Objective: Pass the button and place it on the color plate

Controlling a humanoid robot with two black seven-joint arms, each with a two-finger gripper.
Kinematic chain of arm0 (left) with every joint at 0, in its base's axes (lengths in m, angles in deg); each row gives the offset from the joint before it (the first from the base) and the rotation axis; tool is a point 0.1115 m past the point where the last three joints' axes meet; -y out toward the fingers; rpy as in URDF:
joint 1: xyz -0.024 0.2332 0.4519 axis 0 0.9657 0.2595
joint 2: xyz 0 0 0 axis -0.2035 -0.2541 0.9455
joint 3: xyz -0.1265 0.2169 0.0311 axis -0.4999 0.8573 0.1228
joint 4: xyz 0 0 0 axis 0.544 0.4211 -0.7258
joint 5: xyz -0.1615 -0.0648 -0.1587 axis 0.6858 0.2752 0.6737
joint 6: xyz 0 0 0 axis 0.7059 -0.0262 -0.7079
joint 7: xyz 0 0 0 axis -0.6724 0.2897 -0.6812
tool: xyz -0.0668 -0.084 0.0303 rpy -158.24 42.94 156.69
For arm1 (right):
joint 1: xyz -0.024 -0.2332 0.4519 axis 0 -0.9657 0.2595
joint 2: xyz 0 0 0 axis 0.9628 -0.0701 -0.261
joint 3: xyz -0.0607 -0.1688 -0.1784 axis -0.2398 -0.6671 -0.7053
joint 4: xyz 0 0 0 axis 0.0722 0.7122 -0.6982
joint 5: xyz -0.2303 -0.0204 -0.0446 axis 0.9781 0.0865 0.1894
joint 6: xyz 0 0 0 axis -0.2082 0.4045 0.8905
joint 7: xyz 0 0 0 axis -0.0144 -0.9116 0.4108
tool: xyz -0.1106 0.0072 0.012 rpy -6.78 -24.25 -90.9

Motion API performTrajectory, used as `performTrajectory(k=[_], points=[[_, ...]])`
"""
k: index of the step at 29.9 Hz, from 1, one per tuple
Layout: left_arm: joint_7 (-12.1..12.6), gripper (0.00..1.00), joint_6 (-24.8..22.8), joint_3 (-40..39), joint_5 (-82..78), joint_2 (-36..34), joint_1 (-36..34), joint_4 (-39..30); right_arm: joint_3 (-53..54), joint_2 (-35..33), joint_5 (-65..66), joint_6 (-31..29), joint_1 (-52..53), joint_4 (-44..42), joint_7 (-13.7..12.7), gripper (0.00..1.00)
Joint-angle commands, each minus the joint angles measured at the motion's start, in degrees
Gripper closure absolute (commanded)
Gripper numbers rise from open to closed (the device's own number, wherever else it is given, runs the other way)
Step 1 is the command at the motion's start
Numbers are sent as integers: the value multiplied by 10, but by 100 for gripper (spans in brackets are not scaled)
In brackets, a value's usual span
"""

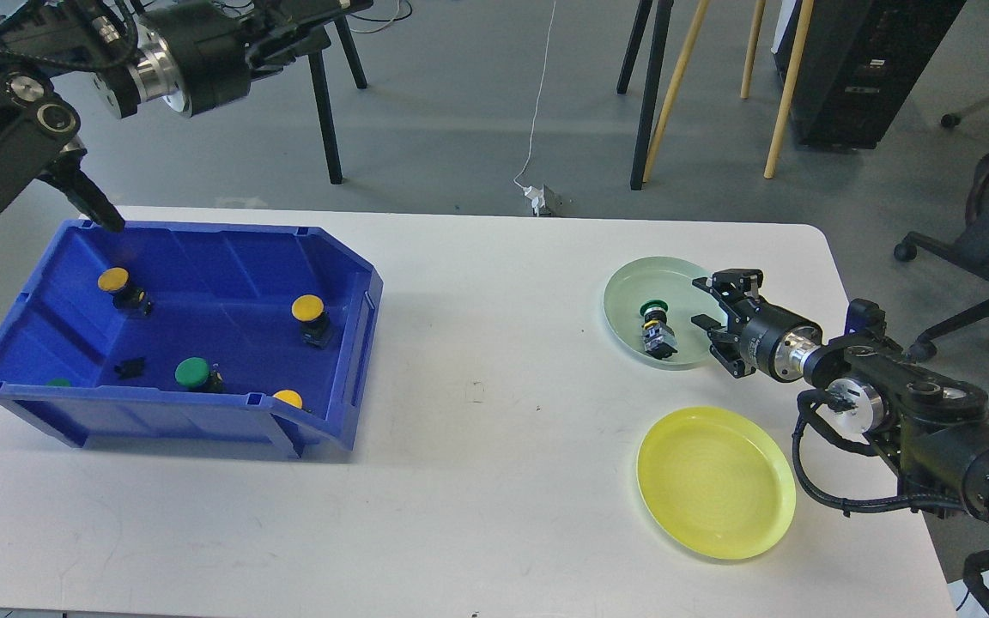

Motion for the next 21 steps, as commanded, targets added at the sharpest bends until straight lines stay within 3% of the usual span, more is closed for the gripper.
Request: performTrajectory(k=[1,5,11,21], points=[[4,1,0,0,-1,-3,1,0,-1,0,0,0,7,4,-2,30],[8,1,0,6,-3,-13,9,1,7,-10,-4,-3,19,6,3,23],[16,2,0,71,-8,-81,20,0,69,-58,-9,-6,54,6,-3,14],[10,2,0,286,-78,-224,23,-74,92,-89,-11,-5,91,6,-25,14]])
